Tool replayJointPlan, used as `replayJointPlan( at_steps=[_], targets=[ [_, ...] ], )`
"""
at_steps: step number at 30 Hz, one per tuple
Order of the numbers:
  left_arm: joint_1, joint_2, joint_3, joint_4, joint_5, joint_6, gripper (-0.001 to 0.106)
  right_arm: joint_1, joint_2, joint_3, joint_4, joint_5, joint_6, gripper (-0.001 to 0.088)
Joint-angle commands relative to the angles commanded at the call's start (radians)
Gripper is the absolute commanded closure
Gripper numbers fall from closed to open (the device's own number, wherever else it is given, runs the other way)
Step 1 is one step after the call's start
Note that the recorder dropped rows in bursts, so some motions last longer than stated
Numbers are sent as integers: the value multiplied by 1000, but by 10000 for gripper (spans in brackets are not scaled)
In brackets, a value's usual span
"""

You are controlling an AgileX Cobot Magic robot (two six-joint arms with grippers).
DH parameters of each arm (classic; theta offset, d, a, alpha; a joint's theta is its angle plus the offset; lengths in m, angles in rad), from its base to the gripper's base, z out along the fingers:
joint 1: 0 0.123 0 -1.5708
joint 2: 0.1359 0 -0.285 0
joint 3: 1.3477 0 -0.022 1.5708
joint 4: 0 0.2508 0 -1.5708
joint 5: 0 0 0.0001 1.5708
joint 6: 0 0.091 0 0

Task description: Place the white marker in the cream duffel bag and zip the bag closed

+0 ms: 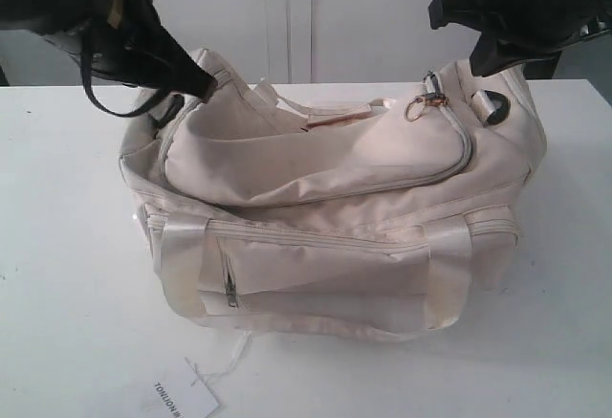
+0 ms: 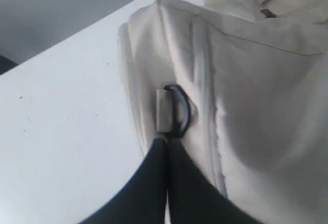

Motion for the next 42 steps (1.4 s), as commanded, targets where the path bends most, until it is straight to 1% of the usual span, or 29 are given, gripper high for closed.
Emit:
replayJointPlan(
  at_steps=[2,3,4,5,6,7,8,9,11,18,19,21,24,25,27,29,35,40,42],
  targets=[
    [46,18,0,-18,-15,-20,1053,0,0,0,0,0,0,868],
    [89,38,0,-20,-21,-91,1045,0,0,0,0,-2,0,868],
    [107,45,0,-20,-23,-124,1022,0,0,0,0,-2,0,868],
    [135,57,0,-23,-38,-156,916,0,0,0,0,-2,0,868],
    [143,61,0,-36,-57,-158,842,0,0,0,0,-2,0,868],
    [145,67,2,-60,-94,-158,679,0,0,0,0,-2,-8,868],
    [145,67,2,-65,-110,-156,620,0,0,0,0,-2,-8,868],
    [145,69,2,-103,-145,-152,516,0,0,0,0,0,-8,868],
    [145,82,2,-155,-175,-117,488,0,0,0,0,0,-8,868],
    [145,168,2,-164,-173,-115,490,0,0,0,0,-4,-8,868],
    [145,171,2,-164,-171,-115,512,0,0,0,0,-2,-8,868],
    [145,178,2,-171,-143,-115,645,0,0,0,-22,4,-8,868],
    [145,182,2,-173,-100,-115,869,0,0,0,-67,6,22,868],
    [145,181,2,-173,-79,-115,960,0,0,0,-72,8,29,868],
    [145,181,2,-175,-54,-115,1053,0,0,0,-72,11,29,868],
    [145,181,2,-188,-26,-115,1053,0,5,0,-72,12,29,868],
    [145,181,2,-284,27,-115,1053,0,28,0,-72,19,29,868],
    [143,181,2,-327,30,-104,1053,0,33,0,-72,21,29,868],
    [143,181,2,-327,30,-94,1053,0,33,0,-72,21,29,868]
  ],
)
